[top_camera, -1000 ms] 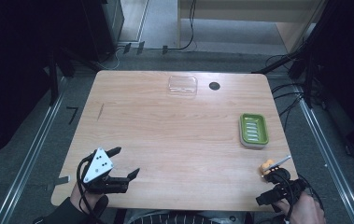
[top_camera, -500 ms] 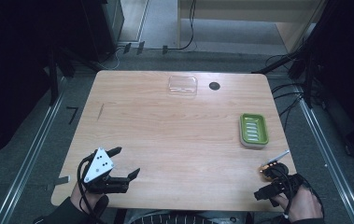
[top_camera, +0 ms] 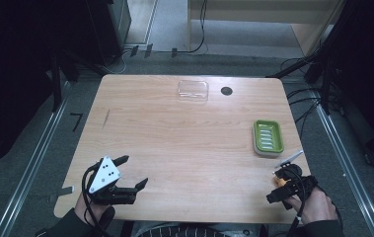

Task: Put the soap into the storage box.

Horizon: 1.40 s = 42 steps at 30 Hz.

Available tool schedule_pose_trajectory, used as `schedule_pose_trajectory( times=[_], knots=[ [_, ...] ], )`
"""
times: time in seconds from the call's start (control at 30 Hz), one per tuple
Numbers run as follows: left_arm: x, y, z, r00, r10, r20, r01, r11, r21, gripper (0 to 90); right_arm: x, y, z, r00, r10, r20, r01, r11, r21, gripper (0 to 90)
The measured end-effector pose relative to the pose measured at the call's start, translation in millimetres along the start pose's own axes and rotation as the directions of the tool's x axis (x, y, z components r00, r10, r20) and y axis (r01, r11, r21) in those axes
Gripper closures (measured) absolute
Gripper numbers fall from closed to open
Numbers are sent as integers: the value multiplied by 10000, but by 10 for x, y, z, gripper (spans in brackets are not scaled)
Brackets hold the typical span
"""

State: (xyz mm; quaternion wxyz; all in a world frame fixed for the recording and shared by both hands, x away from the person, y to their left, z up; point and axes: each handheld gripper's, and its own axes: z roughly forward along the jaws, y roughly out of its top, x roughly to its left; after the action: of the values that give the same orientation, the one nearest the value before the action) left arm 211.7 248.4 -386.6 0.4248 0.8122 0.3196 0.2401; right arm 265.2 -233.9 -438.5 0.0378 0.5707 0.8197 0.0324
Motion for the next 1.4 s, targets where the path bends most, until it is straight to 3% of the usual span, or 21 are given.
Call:
schedule_pose_trajectory(
  times=[0.7, 1.13, 1.4],
  knots=[
    [-1, 0, 2, 10000, 9, 16, -9, 10000, 19, 136, -92, 245, -20, 9998, 82, 191, -80, 9999, -68, 0],
    [4, 0, 3, 10000, -3, 41, 3, 10000, 34, 136, -306, 352, 67, 9989, 459, 113, -460, 9989, 99, 0],
    [5, 0, 4, 10000, 8, 56, -9, 10000, 46, 136, -404, 409, 152, 9989, 455, -74, -453, 9986, 274, 0]
  ],
)
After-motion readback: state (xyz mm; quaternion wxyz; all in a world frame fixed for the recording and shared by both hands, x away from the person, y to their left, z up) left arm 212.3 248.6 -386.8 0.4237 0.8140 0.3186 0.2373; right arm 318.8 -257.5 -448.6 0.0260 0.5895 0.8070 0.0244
